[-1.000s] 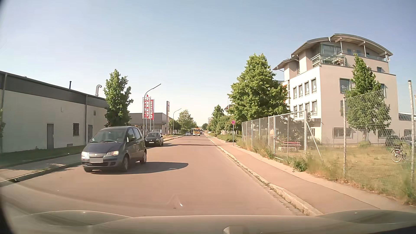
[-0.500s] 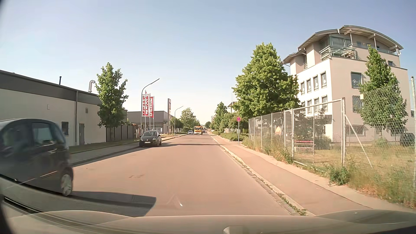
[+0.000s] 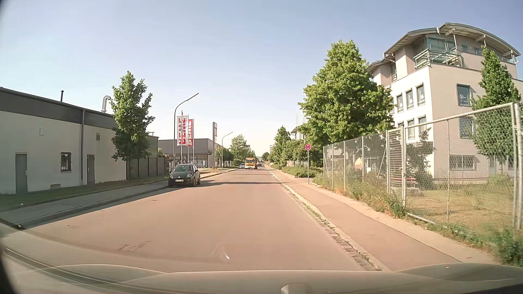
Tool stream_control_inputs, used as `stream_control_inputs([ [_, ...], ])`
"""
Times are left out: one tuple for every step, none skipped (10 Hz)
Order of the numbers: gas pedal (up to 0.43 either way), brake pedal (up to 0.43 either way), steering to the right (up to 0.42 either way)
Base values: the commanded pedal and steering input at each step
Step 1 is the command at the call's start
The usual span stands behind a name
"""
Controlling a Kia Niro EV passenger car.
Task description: Follow the waypoints while adhering to traffic rules and regulations
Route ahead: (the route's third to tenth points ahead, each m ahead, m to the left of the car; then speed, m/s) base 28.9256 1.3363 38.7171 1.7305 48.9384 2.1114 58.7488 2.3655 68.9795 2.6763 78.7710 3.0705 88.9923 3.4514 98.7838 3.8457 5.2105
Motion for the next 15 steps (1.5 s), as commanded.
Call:
stream_control_inputs([
  [0.0, 0.0, -0.015],
  [0.0, 0.0, -0.011],
  [0.0, 0.024, -0.011],
  [0.0, 0.085, -0.006],
  [0.0, 0.159, -0.005],
  [0.0, 0.201, -0.005],
  [0.0, 0.226, -0.005],
  [0.0, 0.244, -0.004],
  [0.0, 0.262, -0.003],
  [0.0, 0.256, -0.002],
  [0.0, 0.262, -0.001],
  [0.0, 0.262, 0.0],
  [0.0, 0.25, 0.002],
  [0.0, 0.25, 0.003],
  [0.0, 0.25, 0.003],
])
